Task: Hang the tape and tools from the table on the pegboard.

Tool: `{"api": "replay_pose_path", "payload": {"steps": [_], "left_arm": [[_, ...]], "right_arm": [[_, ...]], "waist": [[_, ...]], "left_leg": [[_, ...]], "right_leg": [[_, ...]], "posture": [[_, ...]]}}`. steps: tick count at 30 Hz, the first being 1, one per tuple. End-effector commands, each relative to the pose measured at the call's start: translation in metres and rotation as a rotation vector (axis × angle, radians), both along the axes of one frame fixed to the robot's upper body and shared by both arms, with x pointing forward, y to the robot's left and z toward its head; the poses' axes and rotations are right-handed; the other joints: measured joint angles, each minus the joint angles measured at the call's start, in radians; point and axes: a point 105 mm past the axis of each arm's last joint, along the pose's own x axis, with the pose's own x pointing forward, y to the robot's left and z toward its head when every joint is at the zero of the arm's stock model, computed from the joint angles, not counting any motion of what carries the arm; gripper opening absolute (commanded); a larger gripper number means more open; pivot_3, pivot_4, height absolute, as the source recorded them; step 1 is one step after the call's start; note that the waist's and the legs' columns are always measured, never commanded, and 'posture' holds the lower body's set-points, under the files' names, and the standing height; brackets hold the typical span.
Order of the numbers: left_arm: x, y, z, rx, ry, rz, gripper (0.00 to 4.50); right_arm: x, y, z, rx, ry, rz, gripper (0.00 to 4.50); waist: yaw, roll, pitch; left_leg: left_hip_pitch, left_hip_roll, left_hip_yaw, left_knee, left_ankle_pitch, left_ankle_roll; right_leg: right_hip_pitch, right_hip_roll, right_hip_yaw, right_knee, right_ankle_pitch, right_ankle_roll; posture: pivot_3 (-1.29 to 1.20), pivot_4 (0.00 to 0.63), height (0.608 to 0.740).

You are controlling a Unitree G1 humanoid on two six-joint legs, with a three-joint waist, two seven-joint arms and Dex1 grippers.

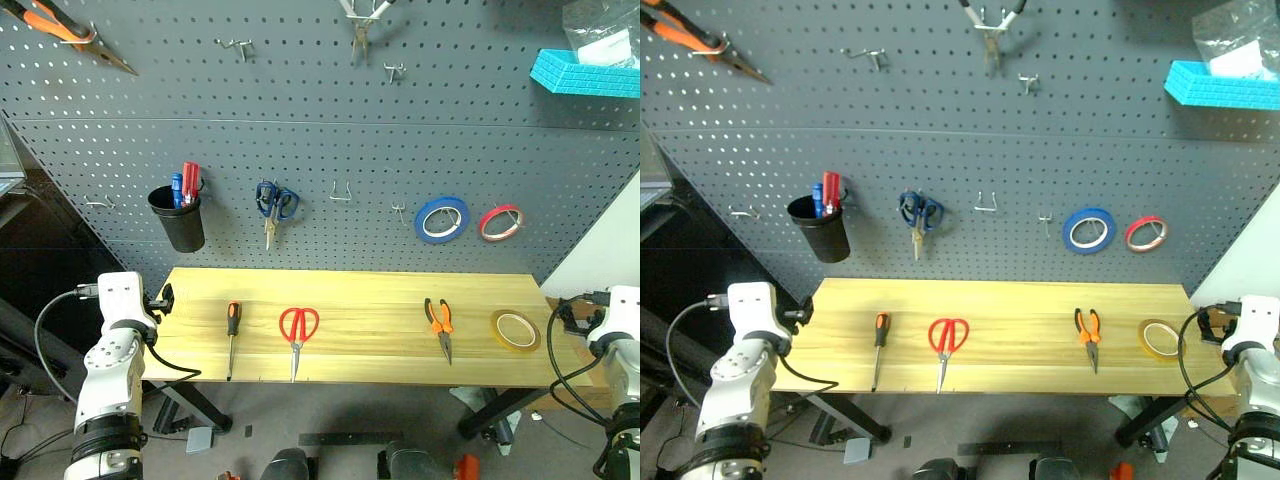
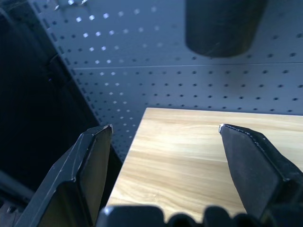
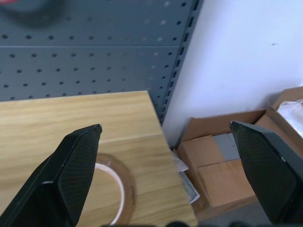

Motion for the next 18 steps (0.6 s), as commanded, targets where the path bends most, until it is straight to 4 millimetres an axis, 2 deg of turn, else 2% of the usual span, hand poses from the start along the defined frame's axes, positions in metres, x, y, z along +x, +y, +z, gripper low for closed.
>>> {"api": "replay_pose_path", "payload": {"steps": [1, 5, 11, 14, 17, 18], "left_arm": [[0.002, 0.008, 0.017, 0.036, -0.041, 0.014, 3.88], [0.002, 0.007, 0.019, 0.077, -0.036, -0.002, 3.88], [-0.002, 0.001, 0.012, 0.067, 0.012, -0.024, 3.88], [-0.002, -0.008, 0.010, 0.031, 0.025, -0.041, 3.88], [0.001, -0.029, 0.008, 0.050, 0.059, -0.093, 3.88], [0.002, -0.034, 0.009, 0.060, 0.064, -0.109, 3.88]], "right_arm": [[-0.002, -0.019, 0.020, -0.011, -0.068, -0.073, 4.50], [-0.006, -0.024, 0.018, -0.009, -0.060, -0.093, 4.50], [-0.005, -0.019, 0.012, -0.028, -0.023, -0.056, 4.50], [-0.002, -0.006, 0.006, -0.036, 0.017, 0.015, 4.50], [0.003, 0.012, 0.003, -0.007, 0.041, 0.087, 4.50], [0.003, 0.017, 0.002, 0.016, 0.048, 0.102, 4.50]], "waist": [[0.000, 0.000, 0.000], [0.000, 0.000, 0.000], [-0.004, 0.000, 0.000], [-0.008, -0.001, 0.003], [-0.011, -0.002, 0.011], [-0.011, -0.002, 0.016]], "left_leg": [[0.000, 0.000, 0.000, 0.000, 0.000, 0.000], [0.000, 0.000, 0.000, 0.000, 0.000, 0.000], [0.001, 0.000, 0.001, 0.000, 0.000, 0.000], [0.001, 0.000, 0.001, 0.000, 0.000, 0.000], [0.001, 0.002, 0.001, 0.000, 0.000, 0.000], [0.001, 0.003, 0.000, 0.001, 0.000, 0.000]], "right_leg": [[0.000, 0.000, 0.000, 0.000, 0.000, 0.000], [0.000, 0.000, 0.000, 0.000, 0.000, 0.000], [0.001, 0.000, 0.001, 0.000, 0.000, 0.000], [0.001, 0.000, 0.001, 0.001, 0.000, 0.000], [0.001, 0.000, 0.001, 0.001, 0.000, 0.000], [0.001, 0.000, 0.001, 0.001, 0.000, 0.000]], "posture": [[-0.04, 0.000, 0.740], [-0.04, 0.000, 0.740], [-0.04, 0.011, 0.740], [-0.05, 0.050, 0.740], [-0.07, 0.080, 0.740], [-0.08, 0.110, 0.740]]}}
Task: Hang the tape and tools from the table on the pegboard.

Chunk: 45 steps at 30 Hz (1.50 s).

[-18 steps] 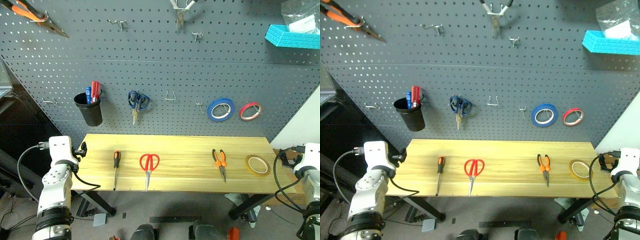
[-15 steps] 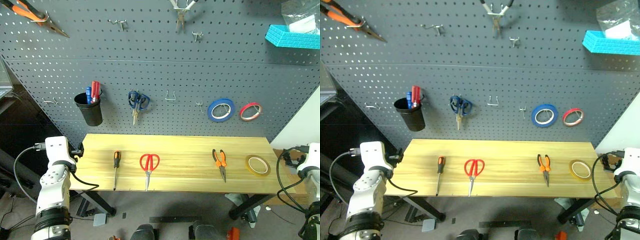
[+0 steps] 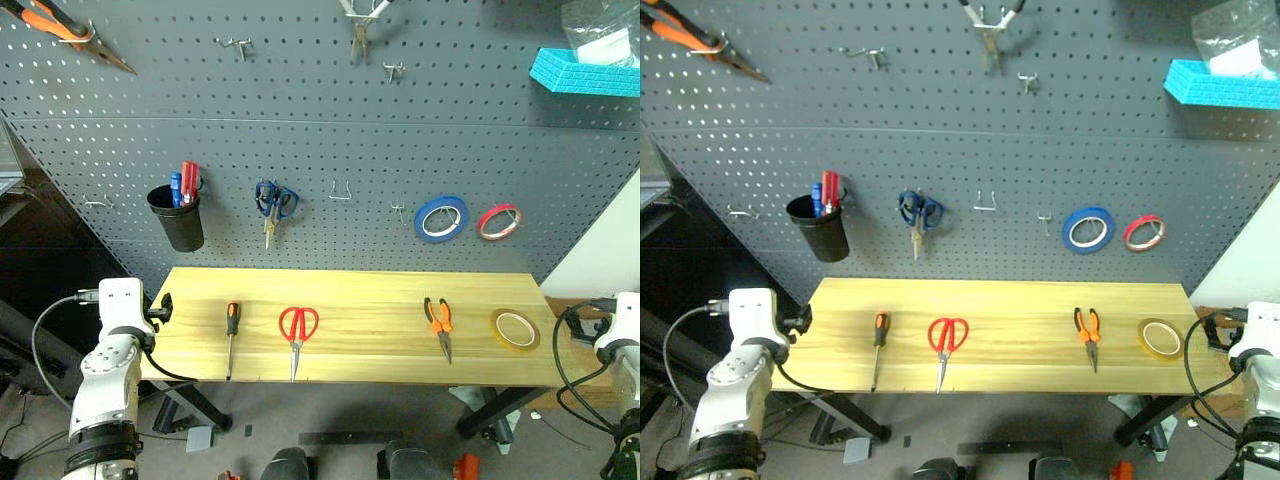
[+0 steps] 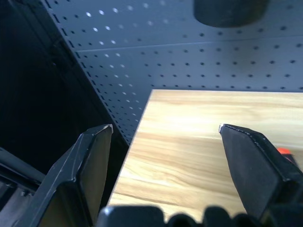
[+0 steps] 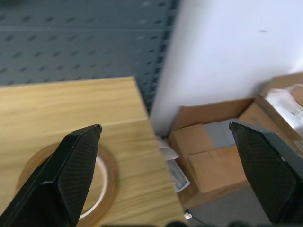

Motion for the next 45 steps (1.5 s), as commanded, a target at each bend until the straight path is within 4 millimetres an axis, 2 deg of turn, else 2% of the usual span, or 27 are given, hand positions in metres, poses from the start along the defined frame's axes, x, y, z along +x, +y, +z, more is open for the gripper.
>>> {"api": "replay_pose_path", "payload": {"steps": [1, 5, 8, 10, 13, 16, 22, 26, 31, 34, 45], "left_arm": [[0.011, -0.034, 0.015, 0.034, -0.020, -0.114, 3.88], [0.021, -0.111, 0.019, -0.038, -0.008, -0.426, 3.88], [0.023, -0.147, 0.027, -0.085, -0.018, -0.571, 3.88], [0.021, -0.182, 0.032, -0.097, 0.013, -0.749, 3.88], [0.013, -0.214, 0.043, -0.100, 0.027, -0.943, 3.88], [0.004, -0.244, 0.057, -0.116, 0.016, -1.129, 3.88], [0.000, -0.270, 0.069, -0.072, 0.026, -1.316, 3.88], [0.007, -0.275, 0.076, -0.053, 0.005, -1.338, 3.88], [0.003, -0.277, 0.079, -0.041, -0.001, -1.389, 3.88], [0.002, -0.275, 0.079, -0.042, -0.004, -1.391, 3.92], [-0.014, -0.277, 0.091, -0.145, -0.057, -1.474, 3.92]], "right_arm": [[0.011, 0.018, 0.013, 0.045, -0.021, 0.083, 4.50], [0.015, 0.026, 0.014, 0.056, 0.026, 0.122, 4.50], [0.021, 0.031, 0.016, 0.053, 0.059, 0.143, 4.50], [0.028, 0.040, 0.019, 0.056, 0.089, 0.197, 4.50], [0.034, 0.053, 0.019, 0.057, 0.154, 0.270, 4.50], [0.041, 0.056, 0.017, 0.053, 0.208, 0.290, 4.50], [0.053, 0.063, 0.009, 0.103, 0.300, 0.329, 4.50], [0.059, 0.066, 0.005, 0.094, 0.348, 0.349, 4.50], [0.062, 0.069, -0.002, 0.065, 0.435, 0.395, 4.50], [0.059, 0.069, -0.006, 0.032, 0.509, 0.425, 3.91], [0.045, 0.071, -0.025, 0.002, 0.651, 0.478, 0.12]], "waist": [[0.000, -0.001, 0.016], [0.001, 0.000, 0.062], [-0.003, -0.002, 0.095], [-0.012, -0.002, 0.117], [-0.026, -0.001, 0.143], [-0.039, -0.002, 0.163], [-0.043, -0.003, 0.205], [-0.042, -0.006, 0.222], [-0.042, -0.006, 0.231], [-0.042, -0.006, 0.232], [-0.038, -0.008, 0.232]], "left_leg": [[0.000, 0.001, 0.000, 0.000, 0.000, 0.000], [-0.001, 0.003, 0.003, 0.003, 0.000, 0.000], [-0.004, 0.003, 0.004, 0.002, 0.000, 0.001], [-0.006, 0.005, 0.004, 0.002, 0.000, 0.001], [-0.012, 0.005, 0.005, 0.002, 0.000, 0.001], [-0.020, 0.005, 0.005, 0.002, 0.000, 0.001], [-0.020, 0.005, 0.007, 0.002, 0.000, 0.002], [-0.021, 0.005, 0.007, 0.002, 0.000, 0.002], [-0.022, 0.005, 0.007, 0.002, -0.001, 0.002], [-0.023, 0.004, 0.007, 0.002, -0.001, 0.002], [-0.023, 0.004, 0.006, 0.003, -0.001, 0.002]], "right_leg": [[0.000, 0.000, 0.000, 0.000, 0.000, 0.000], [0.001, 0.000, 0.000, 0.001, 0.000, 0.000], [-0.002, 0.000, 0.001, 0.000, 0.000, 0.000], [-0.003, 0.000, 0.000, 0.000, 0.000, 0.000], [-0.009, 0.001, 0.000, 0.002, 0.001, 0.003], [-0.018, 0.001, 0.000, 0.002, 0.003, 0.007], [-0.019, 0.001, 0.002, 0.003, 0.003, 0.007], [-0.019, 0.001, 0.002, 0.003, 0.004, 0.007], [-0.021, 0.001, 0.002, 0.002, 0.003, 0.007], [-0.021, 0.001, 0.002, 0.002, 0.004, 0.007], [-0.021, 0.001, 0.002, 0.003, 0.003, 0.009]], "posture": [[-0.09, 0.132, 0.740], [-0.11, 0.183, 0.740], [-0.13, 0.212, 0.740], [-0.15, 0.248, 0.740], [-0.16, 0.282, 0.740], [-0.17, 0.307, 0.740], [-0.14, 0.331, 0.740], [-0.13, 0.338, 0.740], [-0.11, 0.338, 0.740], [-0.10, 0.331, 0.740], [-0.08, 0.299, 0.740]]}}
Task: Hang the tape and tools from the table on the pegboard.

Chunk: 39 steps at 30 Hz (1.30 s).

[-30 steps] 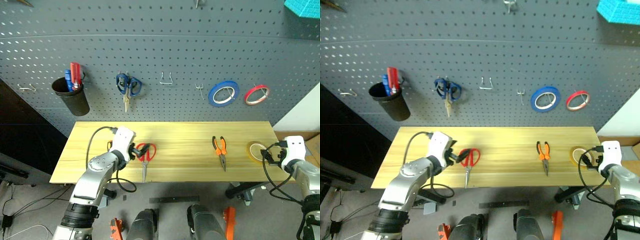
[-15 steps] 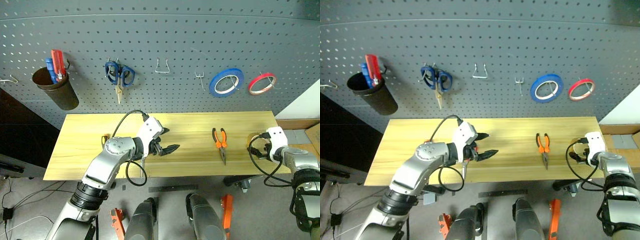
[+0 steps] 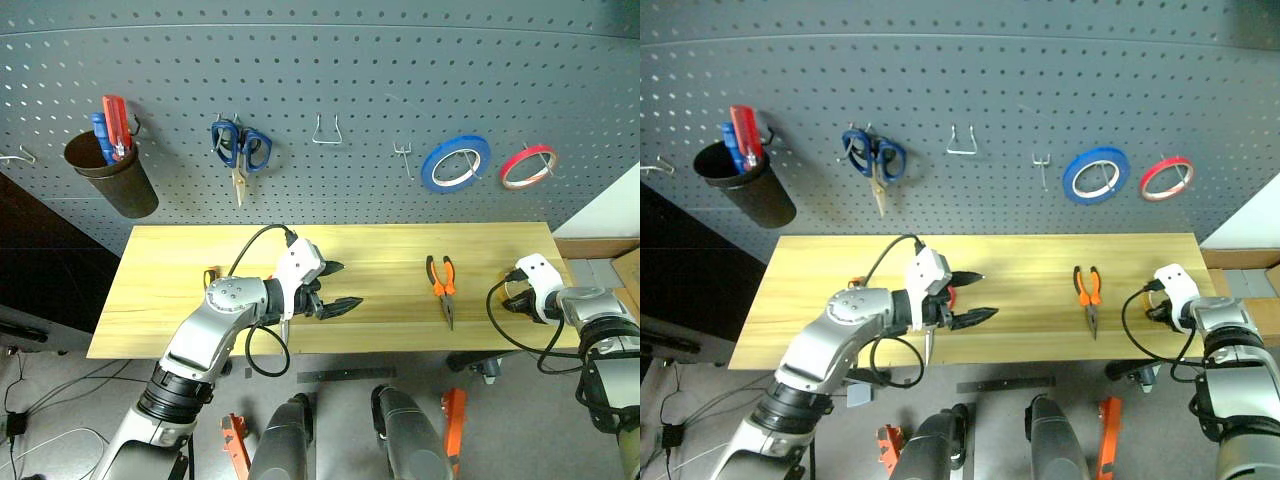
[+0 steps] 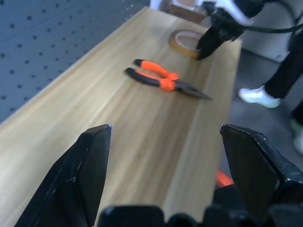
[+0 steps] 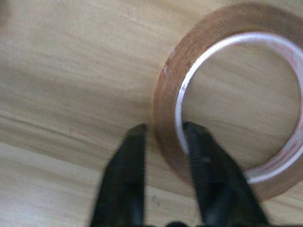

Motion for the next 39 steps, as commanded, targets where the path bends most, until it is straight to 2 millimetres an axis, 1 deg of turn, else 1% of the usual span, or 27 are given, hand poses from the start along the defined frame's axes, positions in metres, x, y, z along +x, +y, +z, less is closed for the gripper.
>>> {"api": "replay_pose_path", "payload": {"steps": [1, 4, 6, 9, 11, 12, 14, 17, 20, 23, 25, 27, 28, 31, 33, 36, 39], "left_arm": [[-0.010, -0.005, 0.017, -0.046, -0.049, -0.059, 3.92], [-0.011, -0.005, 0.018, -0.052, -0.053, -0.063, 3.92], [-0.009, -0.003, 0.021, -0.061, -0.072, -0.045, 3.92], [-0.005, 0.003, 0.025, -0.072, -0.094, -0.015, 3.92], [-0.005, 0.007, 0.027, -0.077, -0.108, -0.011, 3.92], [-0.004, 0.009, 0.027, -0.083, -0.107, -0.008, 3.92], [-0.003, 0.011, 0.027, -0.091, -0.103, -0.001, 3.92], [0.002, 0.015, 0.029, -0.087, -0.133, 0.019, 3.92], [0.007, 0.018, 0.033, -0.104, -0.163, 0.041, 3.92], [0.012, 0.023, 0.037, -0.122, -0.180, 0.059, 3.92], [0.015, 0.028, 0.042, -0.139, -0.200, 0.078, 3.92], [0.017, 0.031, 0.047, -0.162, -0.213, 0.086, 3.92], [0.016, 0.032, 0.048, -0.177, -0.194, 0.075, 3.92], [0.013, 0.030, 0.055, -0.214, -0.185, 0.045, 3.92], [0.013, 0.029, 0.061, -0.241, -0.200, 0.037, 3.92], [0.012, 0.027, 0.070, -0.258, -0.228, 0.025, 3.92], [0.013, 0.027, 0.075, -0.262, -0.242, 0.026, 3.92]], "right_arm": [[-0.016, -0.008, -0.018, -0.036, 0.073, -0.011, 0.09], [-0.014, -0.008, -0.017, -0.059, 0.041, 0.007, 0.09], [-0.008, -0.007, -0.010, -0.069, -0.007, 0.028, 0.09], [0.003, -0.004, 0.011, -0.123, -0.129, 0.104, 0.09], [0.010, 0.007, 0.034, -0.121, -0.237, 0.145, 0.09], [0.011, 0.016, 0.046, -0.119, -0.284, 0.174, 0.09], [0.006, 0.028, 0.061, -0.121, -0.332, 0.212, 0.09], [-0.015, 0.067, 0.095, -0.127, -0.440, 0.308, 0.09], [-0.034, 0.098, 0.121, -0.138, -0.537, 0.340, 0.09], [-0.049, 0.129, 0.136, -0.160, -0.631, 0.368, 0.09], [-0.060, 0.161, 0.145, -0.184, -0.736, 0.400, 0.09], [-0.064, 0.184, 0.155, -0.185, -0.820, 0.416, 0.09], [-0.063, 0.193, 0.161, -0.198, -0.860, 0.434, 0.09], [-0.052, 0.211, 0.178, -0.217, -0.951, 0.469, 0.09], [-0.045, 0.219, 0.184, -0.201, -0.979, 0.485, 0.09], [-0.029, 0.222, 0.187, -0.216, -0.994, 0.516, 0.09], [-0.013, 0.223, 0.189, -0.216, -1.006, 0.538, 0.09]], "waist": [[0.000, 0.000, 0.000], [0.000, -0.003, -0.003], [0.000, -0.005, -0.003], [0.001, -0.005, -0.004], [0.000, -0.004, -0.003], [-0.001, -0.004, -0.003], [-0.004, -0.003, -0.003], [0.000, 0.000, -0.004], [0.000, 0.001, -0.005], [0.000, 0.001, -0.006], [0.000, 0.001, -0.006], [-0.002, 0.001, -0.007], [-0.003, 0.001, -0.007], [-0.003, 0.001, -0.007], [-0.002, 0.001, -0.007], [0.001, 0.000, -0.007], [0.001, 0.000, -0.008]], "left_leg": [[0.000, 0.000, 0.000, 0.000, 0.000, 0.000], [0.000, 0.000, -0.001, 0.000, 0.000, 0.000], [0.000, 0.000, -0.001, 0.001, 0.000, 0.000], [0.000, 0.000, -0.001, 0.001, 0.000, 0.000], [0.000, 0.000, -0.001, 0.001, 0.000, 0.000], [0.000, 0.000, -0.001, 0.001, 0.000, 0.000], [-0.001, 0.000, 0.000, 0.000, 0.000, 0.000], [-0.003, 0.000, -0.001, 0.000, 0.000, -0.001], [-0.007, 0.001, -0.003, 0.001, 0.000, -0.001], [-0.009, 0.001, -0.003, 0.002, 0.000, -0.001], [-0.013, 0.001, -0.003, 0.004, 0.000, -0.001], [-0.014, 0.002, -0.003, 0.005, 0.000, -0.002], [-0.014, 0.002, -0.003, 0.005, 0.000, -0.002], [-0.015, 0.001, -0.003, 0.006, 0.001, -0.002], [-0.015, 0.001, -0.003, 0.008, 0.001, -0.002], [-0.015, 0.002, -0.003, 0.008, 0.001, -0.002], [-0.016, 0.001, -0.003, 0.009, 0.001, -0.002]], "right_leg": [[0.000, 0.000, 0.000, 0.000, 0.000, 0.000], [0.001, 0.000, -0.001, 0.000, 0.000, 0.000], [0.001, 0.000, -0.001, 0.000, 0.000, 0.001], [0.001, 0.000, -0.001, 0.000, 0.001, 0.001], [0.000, 0.000, 0.000, 0.000, 0.001, 0.001], [0.000, 0.000, 0.000, 0.000, 0.001, 0.001], [-0.002, 0.000, 0.001, 0.001, 0.001, 0.001], [-0.004, 0.000, 0.000, 0.002, 0.001, 0.001], [-0.007, 0.000, -0.003, 0.002, 0.001, 0.001], [-0.009, 0.000, -0.003, 0.002, 0.001, 0.002], [-0.012, 0.000, -0.003, 0.002, 0.002, 0.003], [-0.014, 0.000, -0.003, 0.003, 0.002, 0.003], [-0.015, 0.000, -0.003, 0.003, 0.002, 0.002], [-0.015, 0.000, -0.003, 0.003, 0.003, 0.002], [-0.014, 0.000, -0.003, 0.003, 0.004, 0.002], [-0.014, 0.000, -0.005, 0.003, 0.006, -0.001], [-0.014, 0.000, -0.005, 0.003, 0.007, -0.003]], "posture": [[-0.08, 0.291, 0.740], [-0.08, 0.279, 0.740], [-0.09, 0.269, 0.740], [-0.10, 0.269, 0.740], [-0.12, 0.271, 0.740], [-0.12, 0.272, 0.740], [-0.13, 0.271, 0.740], [-0.15, 0.268, 0.740], [-0.16, 0.264, 0.740], [-0.17, 0.262, 0.740], [-0.17, 0.260, 0.740], [-0.18, 0.258, 0.740], [-0.17, 0.257, 0.740], [-0.17, 0.254, 0.740], [-0.16, 0.251, 0.740], [-0.15, 0.246, 0.740], [-0.13, 0.243, 0.740]]}}
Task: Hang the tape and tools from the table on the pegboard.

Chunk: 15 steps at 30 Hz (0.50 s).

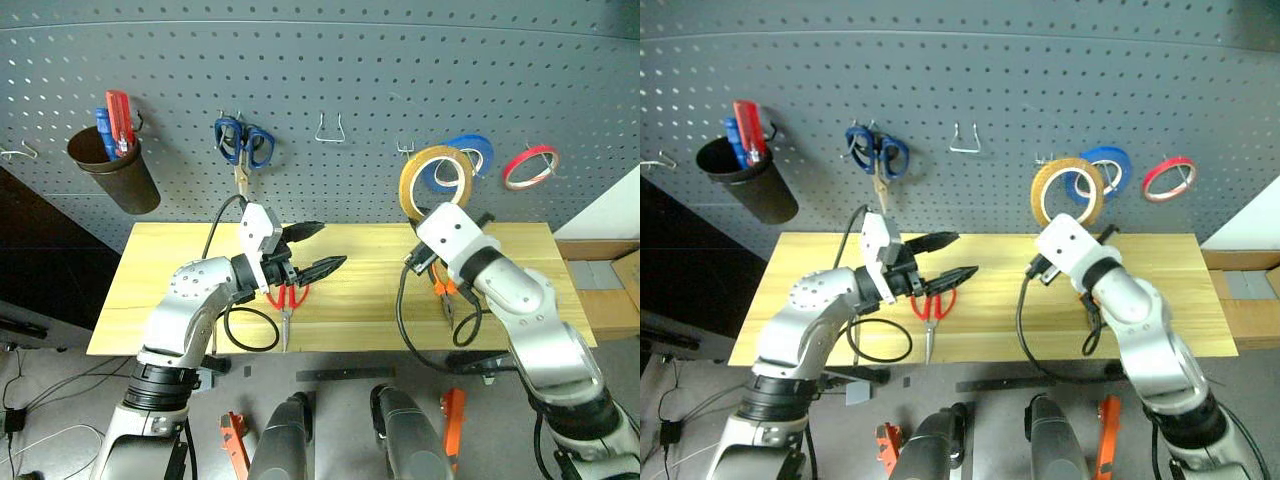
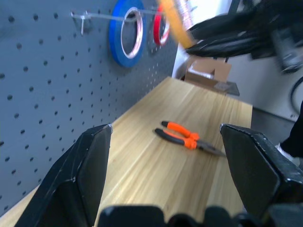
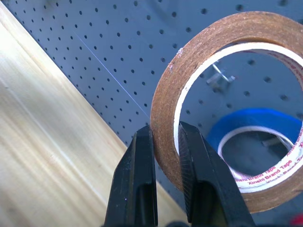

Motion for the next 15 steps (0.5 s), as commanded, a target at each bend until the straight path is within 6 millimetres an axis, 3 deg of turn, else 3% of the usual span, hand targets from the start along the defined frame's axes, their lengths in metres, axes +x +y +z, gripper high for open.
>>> {"api": "replay_pose_path", "payload": {"steps": [1, 6, 10, 15], "left_arm": [[-0.004, -0.001, 0.022, -0.026, -0.084, -0.013, 3.92], [-0.004, -0.001, 0.025, -0.025, -0.104, -0.004, 3.92], [-0.003, -0.003, 0.025, -0.025, -0.109, 0.001, 3.92], [-0.001, -0.003, 0.025, -0.017, -0.122, 0.013, 3.92]], "right_arm": [[0.015, 0.003, 0.012, -0.004, -0.059, 0.035, 0.09], [0.041, 0.010, 0.010, 0.010, -0.065, 0.059, 0.09], [0.050, 0.017, 0.009, 0.022, -0.078, 0.082, 0.09], [0.045, 0.013, 0.003, 0.029, -0.080, 0.076, 1.74]], "waist": [[-0.001, 0.000, 0.000], [-0.003, 0.000, 0.000], [-0.002, 0.000, 0.000], [-0.001, 0.000, 0.000]], "left_leg": [[0.000, 0.000, 0.000, 0.000, 0.000, 0.000], [0.000, 0.000, 0.000, 0.000, 0.000, 0.000], [0.000, 0.001, 0.000, 0.000, 0.000, 0.000], [0.000, 0.000, 0.000, 0.001, 0.000, 0.000]], "right_leg": [[0.000, 0.000, 0.000, 0.000, 0.000, 0.000], [0.000, 0.000, 0.000, 0.001, 0.001, -0.001], [-0.001, 0.000, 0.000, 0.001, 0.001, -0.001], [-0.001, 0.000, 0.000, 0.002, 0.001, -0.001]], "posture": [[-0.13, 0.243, 0.740], [-0.12, 0.242, 0.740], [-0.12, 0.242, 0.740], [-0.12, 0.246, 0.740]]}}
